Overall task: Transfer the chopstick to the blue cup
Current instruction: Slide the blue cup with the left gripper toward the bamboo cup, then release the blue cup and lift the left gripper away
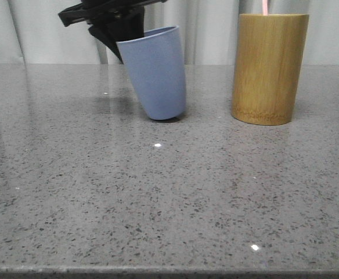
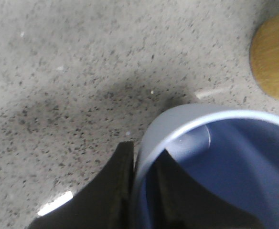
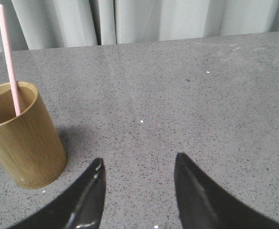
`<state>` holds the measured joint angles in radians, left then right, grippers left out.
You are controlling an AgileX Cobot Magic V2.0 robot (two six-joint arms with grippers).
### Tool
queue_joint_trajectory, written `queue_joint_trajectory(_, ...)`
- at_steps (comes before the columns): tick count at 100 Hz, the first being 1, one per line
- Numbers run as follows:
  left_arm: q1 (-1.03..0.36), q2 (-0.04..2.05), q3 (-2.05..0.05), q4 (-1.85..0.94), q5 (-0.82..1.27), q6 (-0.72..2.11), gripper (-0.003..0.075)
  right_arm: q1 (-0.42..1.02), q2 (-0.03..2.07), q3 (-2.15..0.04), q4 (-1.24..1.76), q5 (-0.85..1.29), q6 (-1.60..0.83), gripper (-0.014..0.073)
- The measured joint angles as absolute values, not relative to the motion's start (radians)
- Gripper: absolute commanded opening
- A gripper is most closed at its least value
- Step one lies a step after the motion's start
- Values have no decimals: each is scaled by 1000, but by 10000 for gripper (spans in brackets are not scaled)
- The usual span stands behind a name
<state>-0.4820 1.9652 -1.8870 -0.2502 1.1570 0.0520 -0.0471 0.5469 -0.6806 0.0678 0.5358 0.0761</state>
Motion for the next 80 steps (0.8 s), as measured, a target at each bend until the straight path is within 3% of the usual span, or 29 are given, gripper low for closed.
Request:
queue_joint_trajectory(21, -491, 1980, -1908, -252, 1159, 46, 5, -47, 547, -681, 68, 534, 76, 359)
queue_joint_trajectory(47, -491, 1982, -1916, -268, 1168, 45, 385, -47, 547, -681, 68, 534, 76, 359)
queue_joint_trajectory(80, -491, 1982, -2074, -290, 1243, 45, 400, -47, 547, -681, 68, 530, 76, 359)
